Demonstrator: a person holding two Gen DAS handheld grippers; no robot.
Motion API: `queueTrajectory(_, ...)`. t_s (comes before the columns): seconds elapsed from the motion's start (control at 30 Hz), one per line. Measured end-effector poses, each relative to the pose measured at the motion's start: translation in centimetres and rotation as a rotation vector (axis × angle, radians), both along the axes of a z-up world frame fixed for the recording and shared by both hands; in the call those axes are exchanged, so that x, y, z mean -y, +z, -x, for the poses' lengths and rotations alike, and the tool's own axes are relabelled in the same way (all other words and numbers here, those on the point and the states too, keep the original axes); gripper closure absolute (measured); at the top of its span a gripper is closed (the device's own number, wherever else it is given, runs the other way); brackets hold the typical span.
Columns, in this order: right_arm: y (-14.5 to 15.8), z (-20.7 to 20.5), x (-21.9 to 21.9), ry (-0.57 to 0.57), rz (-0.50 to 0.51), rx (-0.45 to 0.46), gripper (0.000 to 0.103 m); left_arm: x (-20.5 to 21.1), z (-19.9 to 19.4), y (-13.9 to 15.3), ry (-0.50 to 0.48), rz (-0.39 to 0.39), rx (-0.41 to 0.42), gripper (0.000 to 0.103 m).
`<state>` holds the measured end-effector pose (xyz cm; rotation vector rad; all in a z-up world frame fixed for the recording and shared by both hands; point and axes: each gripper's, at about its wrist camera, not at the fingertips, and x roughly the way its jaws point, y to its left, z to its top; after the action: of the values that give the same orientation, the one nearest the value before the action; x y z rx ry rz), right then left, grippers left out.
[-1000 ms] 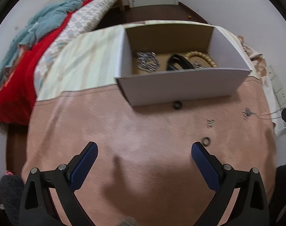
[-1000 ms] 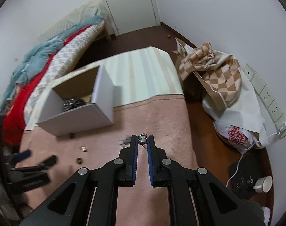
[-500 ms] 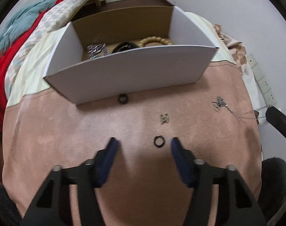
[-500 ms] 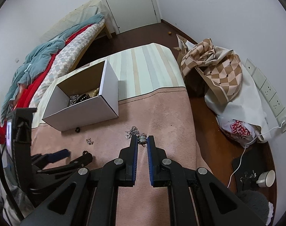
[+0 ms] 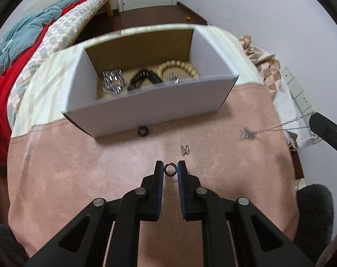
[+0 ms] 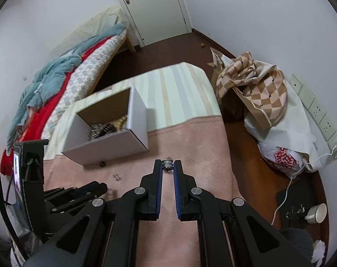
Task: Organize jewelry
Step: 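Carry the ring with the left tool while the right tool carries the necklace into the box, releasing both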
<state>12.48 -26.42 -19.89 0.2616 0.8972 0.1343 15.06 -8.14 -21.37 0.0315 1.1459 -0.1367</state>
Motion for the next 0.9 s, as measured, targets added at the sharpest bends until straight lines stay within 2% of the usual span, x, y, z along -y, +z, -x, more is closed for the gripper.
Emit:
queueTrajectory(0.13,3.1,-0.3,-0.8,0.037,-0.024,0.041,0.093,-1.2,-0.3,3.8,0.005,0.05,0.046,0.093)
queueTrajectory(0.33,9.4,-1.9,-2.6,0.12,-0.066,0.133,0.093,-3.9,-2.7,10.0,0.033,0.116,0.128,0.093)
queueTrajectory(0.47,12.7,-4.0,-4.4,0.18,-0.072,0.18,0.093,-5.3,-5.1,11.7,0.05,0.128,0.141,0.093)
queueTrajectory(0.53,13.4,-5.8,-5.8,0.219,-0.049,0.185,0.093,-6.0,-6.4,11.5,0.063,0.124,0.131,0.093)
queueTrajectory(0.67,12.2,-9.9,-8.4,0.278,-0.015,0.124,0.093,-7.2,-9.3,8.7,0.068,0.153,0.024,0.093)
queueTrajectory(0.8,8.5,-14.3,-10.5,0.326,0.027,0.002,0.093,-7.9,-11.4,5.2,0.081,0.155,-0.077,0.093)
queueTrajectory(0.9,6.0,-16.3,-11.0,0.332,0.055,-0.054,0.093,-8.4,-12.1,3.3,0.098,0.142,-0.118,0.093)
